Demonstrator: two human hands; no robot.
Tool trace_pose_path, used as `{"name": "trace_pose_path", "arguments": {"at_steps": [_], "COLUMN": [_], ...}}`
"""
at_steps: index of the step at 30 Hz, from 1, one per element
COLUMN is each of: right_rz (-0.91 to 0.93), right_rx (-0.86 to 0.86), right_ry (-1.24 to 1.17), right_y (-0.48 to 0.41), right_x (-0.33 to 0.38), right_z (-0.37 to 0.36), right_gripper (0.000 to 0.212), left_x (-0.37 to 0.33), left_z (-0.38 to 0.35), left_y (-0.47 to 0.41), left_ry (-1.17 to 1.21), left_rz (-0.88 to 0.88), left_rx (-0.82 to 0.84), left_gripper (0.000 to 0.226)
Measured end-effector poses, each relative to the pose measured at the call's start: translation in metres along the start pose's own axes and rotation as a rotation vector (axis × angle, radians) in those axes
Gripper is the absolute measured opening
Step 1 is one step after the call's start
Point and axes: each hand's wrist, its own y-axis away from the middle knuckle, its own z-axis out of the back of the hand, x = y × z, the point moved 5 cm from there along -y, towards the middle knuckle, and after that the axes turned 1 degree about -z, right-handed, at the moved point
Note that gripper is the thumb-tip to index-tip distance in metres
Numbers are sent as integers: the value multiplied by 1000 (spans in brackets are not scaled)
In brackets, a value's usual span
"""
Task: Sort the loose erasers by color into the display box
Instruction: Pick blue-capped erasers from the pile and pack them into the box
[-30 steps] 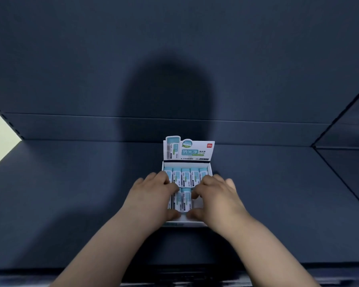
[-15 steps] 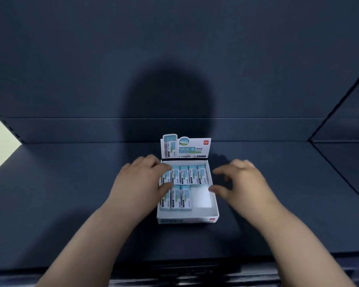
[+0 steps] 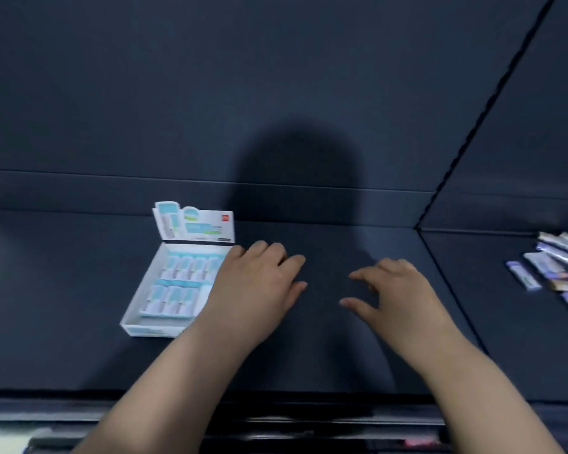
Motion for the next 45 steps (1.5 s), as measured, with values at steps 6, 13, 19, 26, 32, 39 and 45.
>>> {"name": "trace_pose_path", "arguments": {"at_steps": [6, 13, 19, 26, 32, 39, 45], "right_rz": [67, 49, -38, -165, -227, -236, -157], "right_rx": [52, 65, 81, 60, 33, 6, 41], "right_ry": [50, 43, 74, 124, 116, 104, 91], "right_y": [26, 50, 73, 97, 118, 120, 104], "right_x": [-66, -101, -114, -143, -175, -251, -347], "right_z": [27, 32, 32, 18, 26, 48, 84], "right_gripper": [47, 45, 44, 32, 33, 35, 45], "left_x": [-90, -139, -152, -172, -203, -266, -345], "left_z": [-8, -19, -22, -39, -43, -59, -78], "left_y": [-21, -22, -22, -22, -32, -76, -134], "left_ry": [-27, -89, -16, 100, 137, 49, -20], "left_rz": [78, 77, 32, -42, -73, -118, -44], "left_rx": [132, 225, 285, 285, 283, 212, 292], "left_gripper": [44, 47, 49, 47, 52, 52, 53]}}
